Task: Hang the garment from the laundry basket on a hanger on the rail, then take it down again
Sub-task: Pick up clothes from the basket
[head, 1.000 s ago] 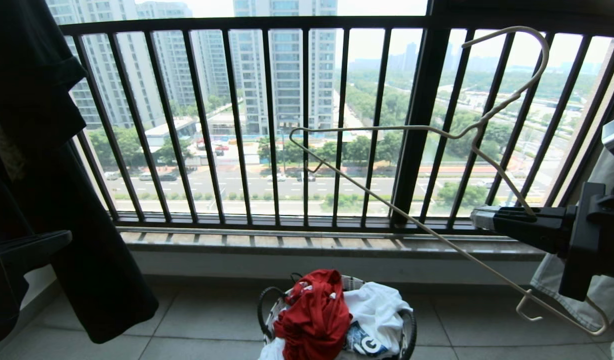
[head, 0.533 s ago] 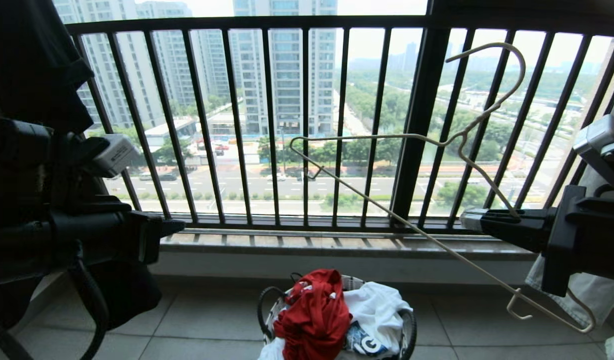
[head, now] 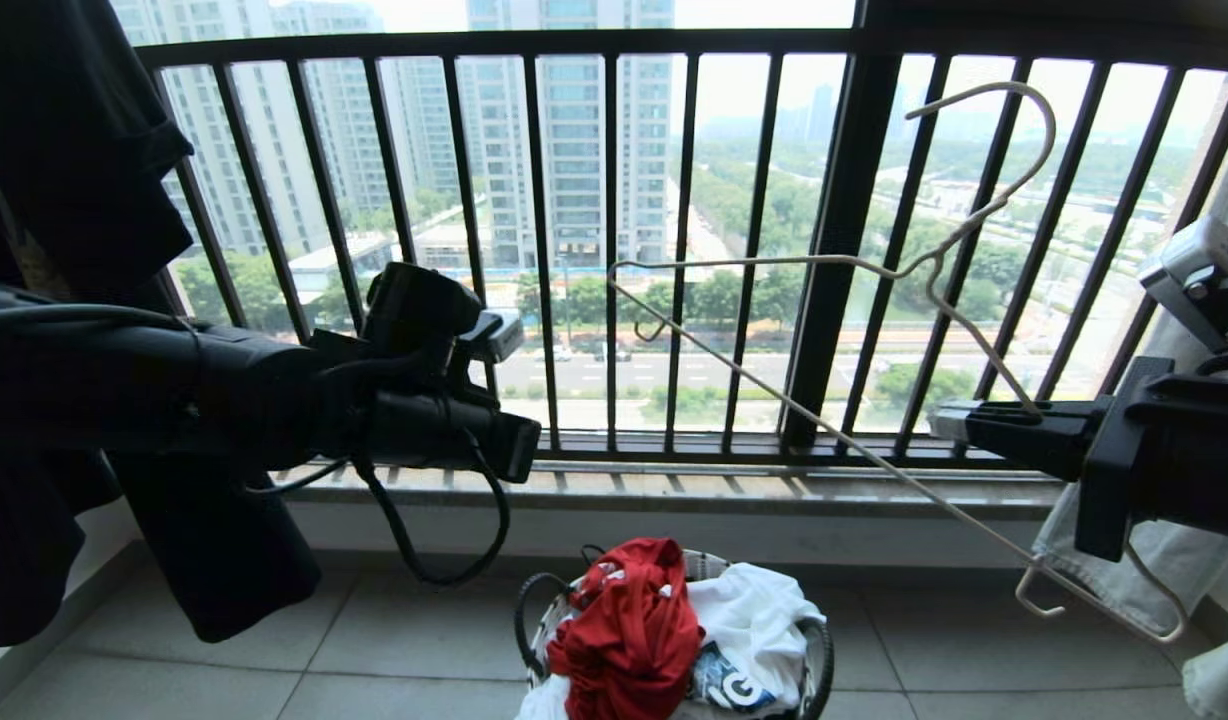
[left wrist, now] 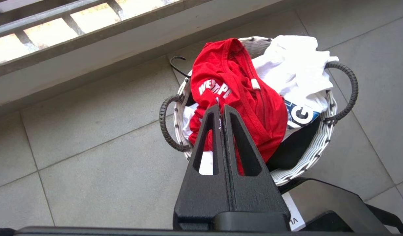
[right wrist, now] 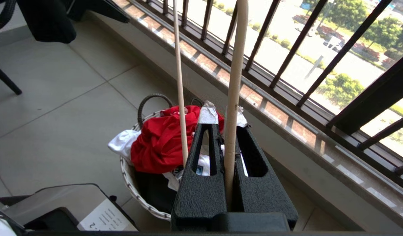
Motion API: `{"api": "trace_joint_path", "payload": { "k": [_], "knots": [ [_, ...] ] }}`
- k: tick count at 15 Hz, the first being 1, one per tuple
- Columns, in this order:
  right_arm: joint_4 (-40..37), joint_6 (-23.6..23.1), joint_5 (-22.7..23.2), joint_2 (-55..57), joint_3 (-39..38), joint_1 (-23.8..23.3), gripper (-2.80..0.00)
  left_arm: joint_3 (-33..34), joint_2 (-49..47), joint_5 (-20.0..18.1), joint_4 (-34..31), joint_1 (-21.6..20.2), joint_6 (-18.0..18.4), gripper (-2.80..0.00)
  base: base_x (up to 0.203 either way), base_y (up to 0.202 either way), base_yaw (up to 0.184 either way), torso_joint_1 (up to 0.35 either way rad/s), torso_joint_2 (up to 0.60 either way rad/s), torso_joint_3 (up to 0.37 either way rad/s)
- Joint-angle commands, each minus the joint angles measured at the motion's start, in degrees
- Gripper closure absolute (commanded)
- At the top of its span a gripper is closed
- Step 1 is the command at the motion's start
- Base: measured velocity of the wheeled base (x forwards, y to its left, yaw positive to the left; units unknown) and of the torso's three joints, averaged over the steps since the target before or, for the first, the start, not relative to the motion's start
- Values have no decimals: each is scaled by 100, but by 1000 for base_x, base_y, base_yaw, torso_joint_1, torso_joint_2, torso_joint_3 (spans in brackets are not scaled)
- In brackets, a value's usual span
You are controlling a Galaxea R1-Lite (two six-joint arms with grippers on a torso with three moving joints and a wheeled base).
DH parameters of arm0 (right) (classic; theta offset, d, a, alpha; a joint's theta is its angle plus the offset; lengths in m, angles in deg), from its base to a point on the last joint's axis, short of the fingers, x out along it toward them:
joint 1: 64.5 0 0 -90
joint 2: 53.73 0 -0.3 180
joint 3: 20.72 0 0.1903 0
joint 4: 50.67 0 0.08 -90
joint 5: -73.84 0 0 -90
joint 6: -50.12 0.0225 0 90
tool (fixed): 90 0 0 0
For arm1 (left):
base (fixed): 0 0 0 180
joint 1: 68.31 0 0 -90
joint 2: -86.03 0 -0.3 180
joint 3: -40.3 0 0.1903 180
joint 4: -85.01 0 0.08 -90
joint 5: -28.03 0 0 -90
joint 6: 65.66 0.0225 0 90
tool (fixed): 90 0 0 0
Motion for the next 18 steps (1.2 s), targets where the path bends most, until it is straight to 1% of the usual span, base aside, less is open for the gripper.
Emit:
{"api": "trace_joint_path", "payload": {
  "k": [1,2,4,5,6,8,10,13,16,18],
  "knots": [
    [6,0,20,10,116,-209,0,-450,-1155,336,-12,230,6,0,0,0,0,0,0,0],
    [6,7,20,18,132,-233,0,-542,-1381,535,-16,309,9,0,0,0,0,0,0,0],
    [6,17,20,63,180,-261,0,-707,-1770,706,-12,392,1,0,0,0,0,0,0,0],
    [6,17,20,81,195,-287,0,-809,-1985,752,-11,415,-14,-280,0,0,0,0,0,0],
    [13,17,20,81,195,-327,0,-888,-2177,854,-10,447,-26,-280,0,0,0,0,0,0],
    [65,17,20,72,229,-339,0,-1133,-2595,1233,-10,512,-67,-280,0,0,0,0,0,0],
    [164,17,11,72,221,-366,0,-1257,-2824,1351,-10,663,-255,-280,0,0,0,0,0,0],
    [173,17,20,72,221,-366,0,-1425,-3058,1832,-4,844,-306,-280,0,0,0,0,0,0],
    [173,17,20,81,230,-368,0,-1653,-3305,1938,-7,1033,-419,-280,0,0,0,0,0,0],
    [182,17,20,72,230,-372,0,-1914,-3560,2233,-2,1091,-454,-280,0,0,0,0,0,0]
  ]
}}
